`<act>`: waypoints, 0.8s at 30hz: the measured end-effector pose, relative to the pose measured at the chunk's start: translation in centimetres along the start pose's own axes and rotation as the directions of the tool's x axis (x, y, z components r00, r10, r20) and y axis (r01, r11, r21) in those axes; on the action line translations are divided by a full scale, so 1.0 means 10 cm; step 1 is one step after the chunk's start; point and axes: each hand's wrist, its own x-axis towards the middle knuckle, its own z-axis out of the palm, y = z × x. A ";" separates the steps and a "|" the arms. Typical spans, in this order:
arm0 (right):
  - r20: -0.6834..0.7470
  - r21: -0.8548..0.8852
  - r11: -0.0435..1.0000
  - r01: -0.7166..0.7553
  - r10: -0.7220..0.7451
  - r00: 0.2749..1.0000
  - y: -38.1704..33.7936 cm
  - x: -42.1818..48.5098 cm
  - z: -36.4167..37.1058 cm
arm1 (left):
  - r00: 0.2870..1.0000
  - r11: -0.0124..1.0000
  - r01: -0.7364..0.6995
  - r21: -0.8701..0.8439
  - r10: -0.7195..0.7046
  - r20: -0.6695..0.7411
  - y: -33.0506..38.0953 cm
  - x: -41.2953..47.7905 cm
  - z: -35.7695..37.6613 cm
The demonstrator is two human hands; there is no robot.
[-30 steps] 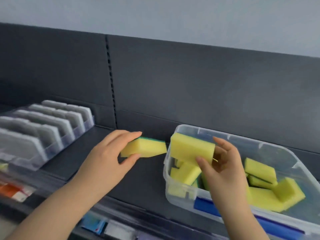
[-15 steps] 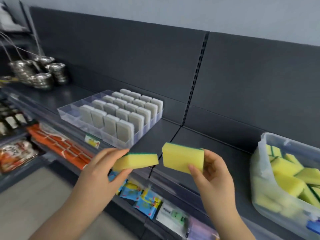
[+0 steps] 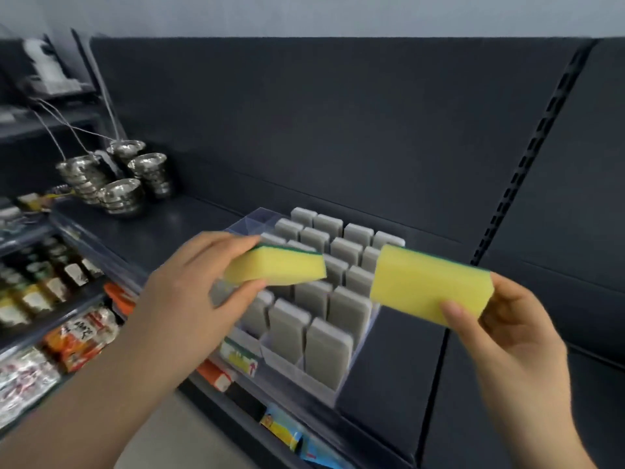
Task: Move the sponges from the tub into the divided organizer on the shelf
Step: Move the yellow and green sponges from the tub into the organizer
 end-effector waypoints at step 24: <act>0.162 -0.558 0.775 0.297 -0.250 0.955 -0.02 0.92 2.81 | 0.998 0.945 -0.031 -0.327 0.047 0.042 -3.27 1.55 0.57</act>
